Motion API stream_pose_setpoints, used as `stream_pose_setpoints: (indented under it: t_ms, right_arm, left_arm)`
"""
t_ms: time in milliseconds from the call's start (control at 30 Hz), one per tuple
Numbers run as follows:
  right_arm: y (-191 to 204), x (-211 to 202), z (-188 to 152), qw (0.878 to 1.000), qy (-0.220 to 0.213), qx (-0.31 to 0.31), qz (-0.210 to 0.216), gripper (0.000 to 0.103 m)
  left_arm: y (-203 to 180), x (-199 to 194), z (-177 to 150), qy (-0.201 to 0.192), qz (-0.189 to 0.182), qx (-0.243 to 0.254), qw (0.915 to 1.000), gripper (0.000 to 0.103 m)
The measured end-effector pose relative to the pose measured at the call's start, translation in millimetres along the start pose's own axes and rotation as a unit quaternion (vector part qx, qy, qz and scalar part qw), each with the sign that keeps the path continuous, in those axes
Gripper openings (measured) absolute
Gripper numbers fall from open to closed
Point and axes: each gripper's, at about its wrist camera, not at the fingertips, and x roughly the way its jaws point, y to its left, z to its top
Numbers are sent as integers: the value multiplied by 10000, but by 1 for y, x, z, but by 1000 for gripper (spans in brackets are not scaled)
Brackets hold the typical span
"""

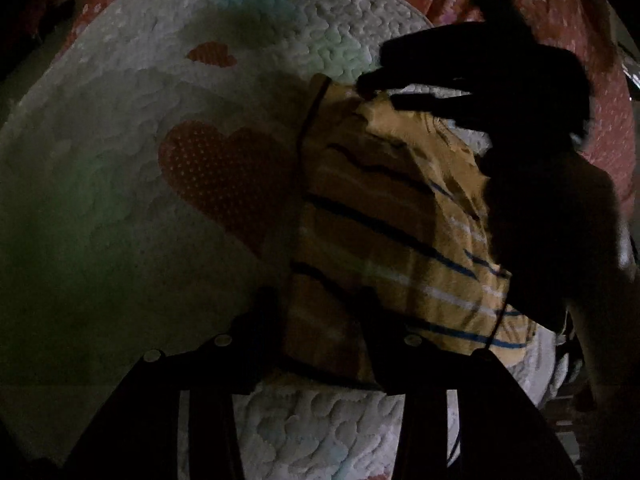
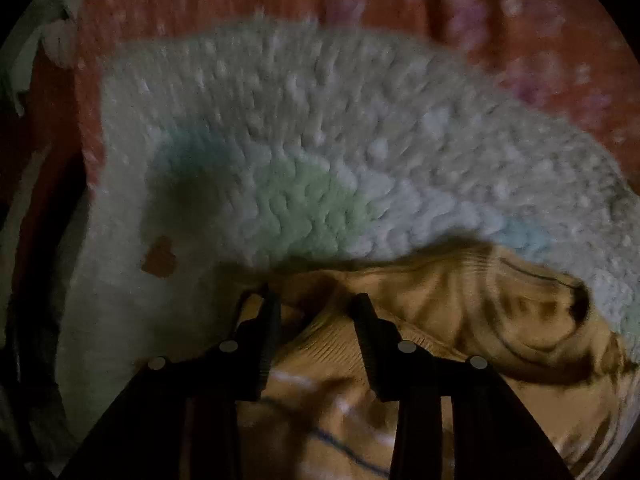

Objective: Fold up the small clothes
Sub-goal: 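Press and tuck the folded sweater edges with both grippers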

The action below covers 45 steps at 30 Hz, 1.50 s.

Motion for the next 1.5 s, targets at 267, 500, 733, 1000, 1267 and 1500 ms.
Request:
stream_pose_setpoints:
  t_ms: [267, 500, 733, 1000, 1267, 1500]
  right_arm:
    - [-70, -103, -91, 9978, -397, 474, -243, 57]
    - [-165, -141, -196, 9874, -202, 1479, -529, 58]
    - [-150, -136, -198, 9888, -252, 1455, -191, 58]
    - [-45, -71, -107, 9959, 403, 291, 751, 72]
    - [22, 16, -36, 9908, 1302, -351, 89, 75]
    - [62, 65, -17, 9665, 2245, -1059, -659, 94]
  left_arm:
    - [-1, -20, -4, -384, 165, 132, 9990, 41]
    - [-8, -30, -20, -786, 558, 283, 9949, 41]
    - [2, -21, -29, -543, 210, -88, 9983, 42]
    - [13, -6, -10, -384, -601, -509, 9962, 58]
    - [8, 7, -1, -288, -871, -613, 9939, 59]
    - [4, 11, 0, -242, -981, -776, 9919, 59]
